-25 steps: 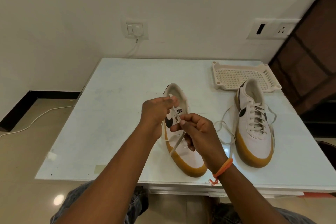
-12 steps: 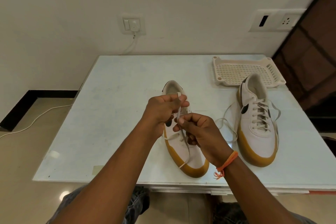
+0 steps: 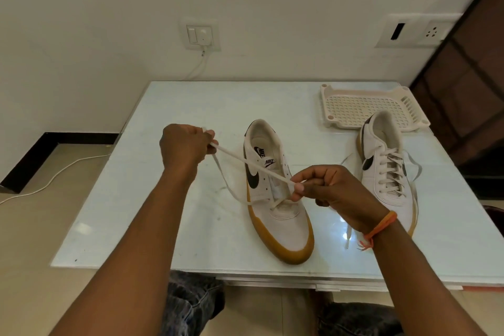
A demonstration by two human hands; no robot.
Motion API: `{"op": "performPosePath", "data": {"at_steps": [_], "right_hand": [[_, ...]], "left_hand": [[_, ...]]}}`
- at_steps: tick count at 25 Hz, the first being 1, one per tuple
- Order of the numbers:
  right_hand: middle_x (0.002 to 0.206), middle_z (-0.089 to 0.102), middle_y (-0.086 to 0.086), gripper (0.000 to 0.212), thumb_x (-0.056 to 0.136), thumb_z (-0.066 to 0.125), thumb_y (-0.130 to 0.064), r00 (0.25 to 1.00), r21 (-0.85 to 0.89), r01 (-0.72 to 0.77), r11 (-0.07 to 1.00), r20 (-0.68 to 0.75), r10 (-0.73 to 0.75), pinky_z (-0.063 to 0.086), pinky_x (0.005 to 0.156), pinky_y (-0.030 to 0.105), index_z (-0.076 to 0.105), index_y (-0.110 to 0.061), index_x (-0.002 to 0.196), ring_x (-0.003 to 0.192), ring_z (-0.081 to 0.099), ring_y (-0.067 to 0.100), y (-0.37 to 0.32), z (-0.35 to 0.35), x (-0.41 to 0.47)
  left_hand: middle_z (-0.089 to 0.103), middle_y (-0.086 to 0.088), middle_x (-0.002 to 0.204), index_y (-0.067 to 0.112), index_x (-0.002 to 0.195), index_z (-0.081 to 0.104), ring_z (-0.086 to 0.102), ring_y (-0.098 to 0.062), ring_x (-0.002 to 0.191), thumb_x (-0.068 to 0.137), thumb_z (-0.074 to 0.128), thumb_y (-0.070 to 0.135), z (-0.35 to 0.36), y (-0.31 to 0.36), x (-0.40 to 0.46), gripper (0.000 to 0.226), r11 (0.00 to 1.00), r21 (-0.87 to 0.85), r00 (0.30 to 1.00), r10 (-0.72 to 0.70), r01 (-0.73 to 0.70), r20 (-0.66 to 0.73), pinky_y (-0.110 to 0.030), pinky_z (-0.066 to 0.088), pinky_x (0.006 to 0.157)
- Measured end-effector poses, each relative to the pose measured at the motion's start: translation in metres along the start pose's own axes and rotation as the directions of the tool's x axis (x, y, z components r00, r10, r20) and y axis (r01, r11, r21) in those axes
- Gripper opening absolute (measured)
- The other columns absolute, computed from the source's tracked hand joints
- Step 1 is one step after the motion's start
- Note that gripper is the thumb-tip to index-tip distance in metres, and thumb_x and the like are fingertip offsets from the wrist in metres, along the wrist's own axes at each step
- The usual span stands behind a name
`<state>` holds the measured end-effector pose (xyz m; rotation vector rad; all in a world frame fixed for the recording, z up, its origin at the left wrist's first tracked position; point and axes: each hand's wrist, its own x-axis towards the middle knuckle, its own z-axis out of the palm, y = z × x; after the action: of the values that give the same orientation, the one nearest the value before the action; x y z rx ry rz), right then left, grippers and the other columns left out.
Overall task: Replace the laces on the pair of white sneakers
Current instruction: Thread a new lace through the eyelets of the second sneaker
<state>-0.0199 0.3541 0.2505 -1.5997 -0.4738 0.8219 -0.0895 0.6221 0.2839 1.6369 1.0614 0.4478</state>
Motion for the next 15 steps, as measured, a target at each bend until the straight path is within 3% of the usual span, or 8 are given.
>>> {"op": "performPosePath", "data": {"at_steps": [2, 4, 6, 7, 8, 10, 13, 15], "right_hand": [[0.083, 0.074, 0.017, 0.026, 0.077, 0.074, -0.022, 0.997, -0.020, 0.008, 1.000, -0.075, -0.009, 0.027, 0.052, 0.024, 0.072, -0.003, 0.095, 0.062, 0.045, 0.019, 0.001, -0.010, -0.001], [0.082, 0.074, 0.017, 0.018, 0.079, 0.074, -0.014, 0.994, -0.037, 0.018, 0.999, -0.109, -0.022, 0.036, 0.053, 0.018, 0.072, 0.000, 0.091, 0.059, 0.057, 0.012, 0.002, -0.011, 0.001], [0.081, 0.075, 0.015, 0.015, 0.078, 0.075, -0.007, 0.996, -0.074, 0.046, 0.996, -0.073, -0.052, 0.050, 0.064, 0.015, 0.072, 0.002, 0.090, 0.071, 0.070, 0.015, 0.005, -0.007, 0.003], [0.081, 0.075, 0.014, 0.016, 0.077, 0.076, -0.006, 0.996, -0.096, 0.064, 0.993, -0.048, -0.069, 0.053, 0.071, 0.018, 0.072, 0.002, 0.090, 0.078, 0.073, 0.019, 0.007, -0.004, 0.005], [0.082, 0.075, 0.013, 0.017, 0.075, 0.077, -0.007, 0.996, -0.116, 0.078, 0.990, -0.027, -0.082, 0.054, 0.074, 0.020, 0.073, 0.002, 0.090, 0.081, 0.073, 0.021, 0.007, -0.001, 0.006], [0.080, 0.075, 0.010, 0.019, 0.073, 0.078, -0.009, 0.994, -0.141, 0.102, 0.985, -0.011, -0.104, 0.054, 0.072, 0.019, 0.074, 0.001, 0.090, 0.079, 0.072, 0.019, 0.006, 0.003, 0.007], [0.068, 0.073, -0.001, 0.005, 0.080, 0.075, -0.008, 0.985, -0.190, 0.136, 0.972, -0.078, -0.153, 0.046, 0.056, 0.016, 0.074, -0.009, 0.085, 0.061, 0.064, 0.004, 0.002, 0.003, 0.006], [0.066, 0.072, 0.001, 0.002, 0.083, 0.073, -0.011, 0.975, -0.226, 0.144, 0.963, -0.135, -0.177, 0.046, 0.054, 0.023, 0.072, -0.013, 0.082, 0.058, 0.061, 0.006, 0.000, -0.002, 0.006]], "left_hand": [[0.073, -0.010, 0.069, 0.001, 0.078, 0.072, 0.072, -0.022, 0.065, 0.086, 0.072, 0.019, -0.008, -0.008, 0.006, 0.020, 0.953, 0.302, 0.996, -0.045, 0.020, 0.074, -0.036, 0.060, 0.071], [0.071, -0.007, 0.068, 0.006, 0.070, 0.066, 0.069, -0.022, 0.064, 0.083, 0.073, 0.023, -0.009, -0.011, -0.001, 0.023, 0.727, 0.687, 0.991, -0.087, -0.007, 0.102, -0.032, 0.055, 0.062], [0.066, -0.006, 0.080, 0.011, 0.069, 0.053, 0.060, -0.023, 0.070, 0.082, 0.072, 0.027, -0.001, -0.011, -0.015, 0.028, 0.466, 0.878, 0.994, 0.037, -0.105, 0.099, -0.029, 0.044, 0.060], [0.065, -0.006, 0.086, 0.011, 0.073, 0.053, 0.058, -0.024, 0.074, 0.084, 0.070, 0.029, 0.005, -0.008, -0.022, 0.027, 0.425, 0.885, 0.978, 0.156, -0.191, 0.137, -0.030, 0.042, 0.062], [0.066, -0.005, 0.091, 0.012, 0.081, 0.058, 0.061, -0.024, 0.078, 0.087, 0.068, 0.031, 0.013, -0.003, -0.029, 0.022, 0.456, 0.831, 0.939, 0.271, -0.320, 0.213, -0.030, 0.044, 0.064], [0.071, 0.006, 0.090, 0.018, 0.094, 0.071, 0.068, -0.014, 0.079, 0.089, 0.067, 0.034, 0.031, 0.006, -0.042, 0.017, 0.654, 0.523, 0.828, 0.329, -0.546, 0.453, -0.025, 0.051, 0.067], [0.074, 0.007, 0.077, 0.016, 0.095, 0.076, 0.070, -0.002, 0.073, 0.086, 0.072, 0.034, 0.053, 0.007, -0.069, 0.021, 0.864, 0.145, 0.616, 0.217, -0.482, 0.758, -0.014, 0.053, 0.068], [0.075, 0.000, 0.077, 0.009, 0.094, 0.076, 0.072, -0.012, 0.076, 0.085, 0.073, 0.029, 0.060, 0.000, -0.074, 0.022, 0.924, 0.072, 0.609, 0.189, -0.377, 0.771, -0.023, 0.058, 0.073]]}}
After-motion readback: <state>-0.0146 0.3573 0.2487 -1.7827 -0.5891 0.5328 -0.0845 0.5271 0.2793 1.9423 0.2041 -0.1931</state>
